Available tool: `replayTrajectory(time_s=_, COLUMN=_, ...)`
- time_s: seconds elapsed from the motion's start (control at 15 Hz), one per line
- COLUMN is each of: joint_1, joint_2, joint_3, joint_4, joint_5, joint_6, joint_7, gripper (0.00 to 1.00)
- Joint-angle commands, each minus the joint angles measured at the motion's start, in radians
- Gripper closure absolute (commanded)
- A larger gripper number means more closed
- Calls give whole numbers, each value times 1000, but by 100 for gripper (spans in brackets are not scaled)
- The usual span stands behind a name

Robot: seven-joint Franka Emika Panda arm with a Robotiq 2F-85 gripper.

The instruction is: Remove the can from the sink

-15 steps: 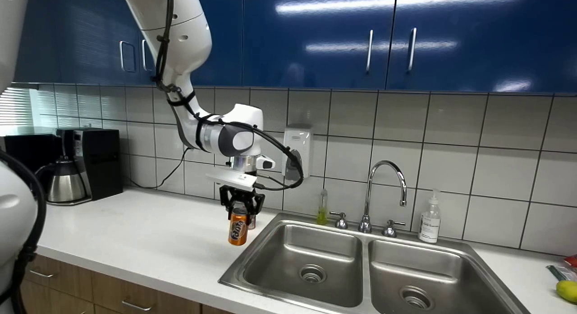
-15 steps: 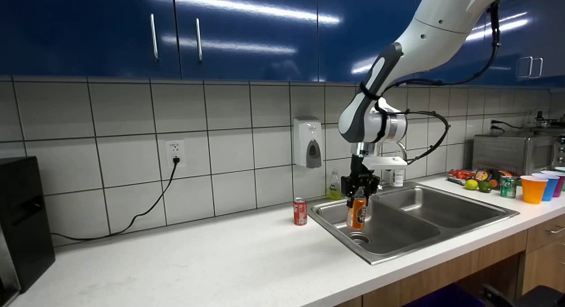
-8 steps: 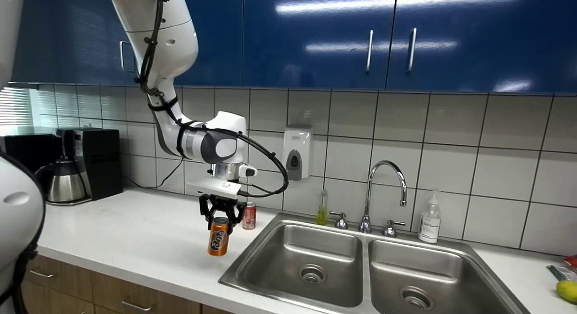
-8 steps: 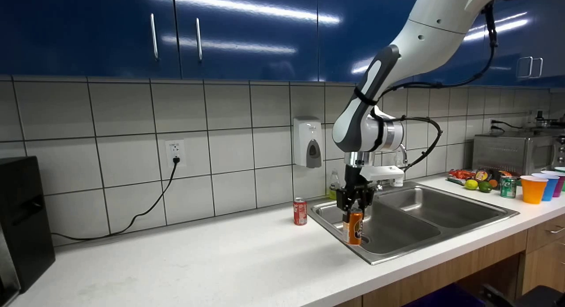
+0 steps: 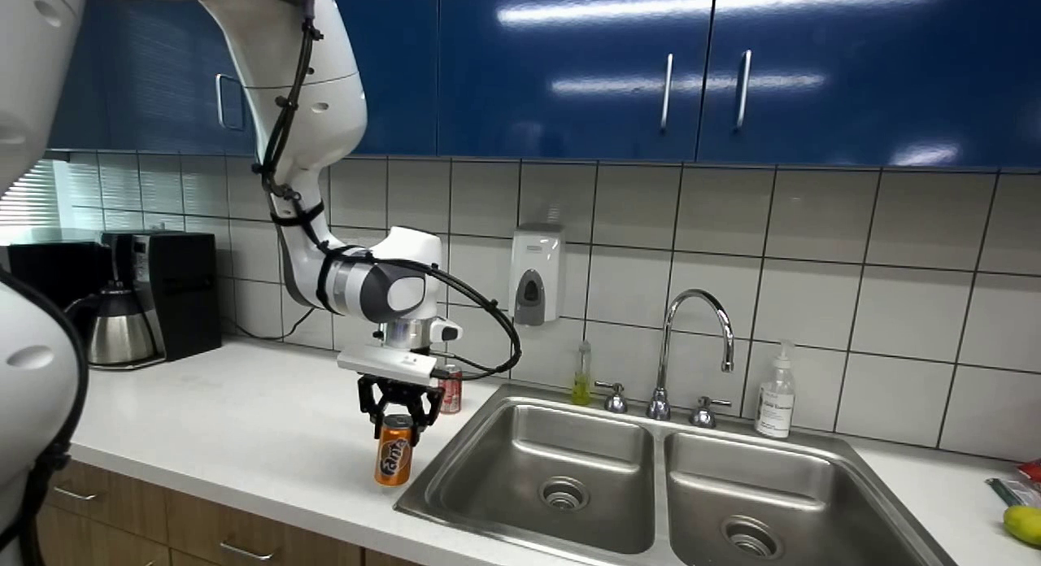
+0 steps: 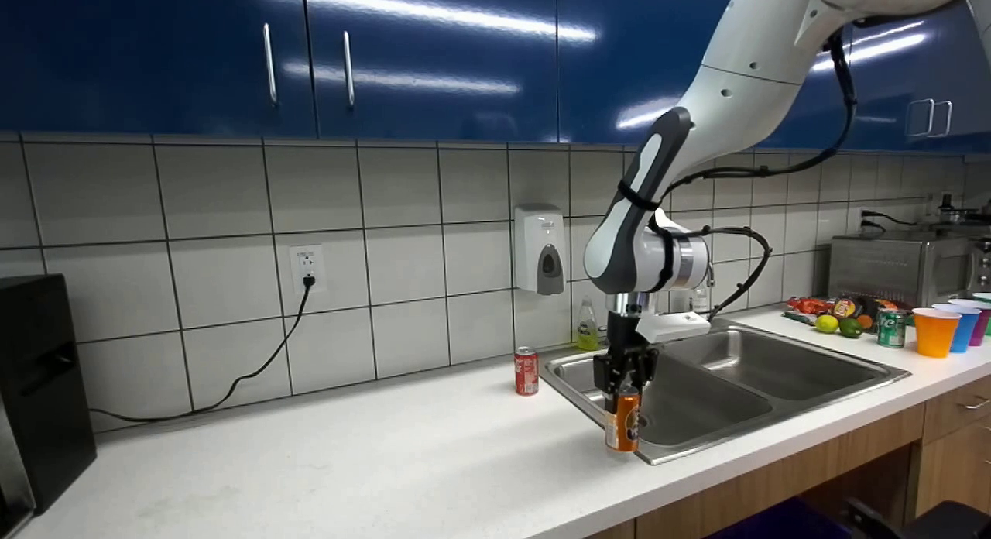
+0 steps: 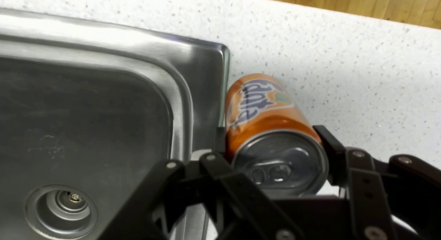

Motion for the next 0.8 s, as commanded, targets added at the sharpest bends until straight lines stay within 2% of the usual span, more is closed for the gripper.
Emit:
replayTrajectory(time_s=0.0, joint_1=-17, joint_2=40, joint_3=18, joint_4=3, joint_5=-28, joint_6=51, joint_7=-21, gripper=62)
replayTrajectory(time_s=0.47, joint_1=-21, joint_2=57, joint_3=27, joint_4=5, joint_5=-58, joint_6=79, joint_7=-15, gripper=62)
replayTrajectory(time_s=0.53, joint_1=-21, joint_2=59, joint_3=27, joint_4=5, joint_5=-59, joint_6=80, joint_7=-13, gripper=12)
replayTrajectory(time_s=0.6, joint_1=-20, joint_2=60, joint_3=25, joint_4=5, joint_5=-63, joint_6=81, joint_7=-11, gripper=10)
replayTrajectory(time_s=0.73, joint_1=-23, joint_2=68, joint_3=26, joint_4=4, joint_5=-65, joint_6=81, joint_7=-11, gripper=0)
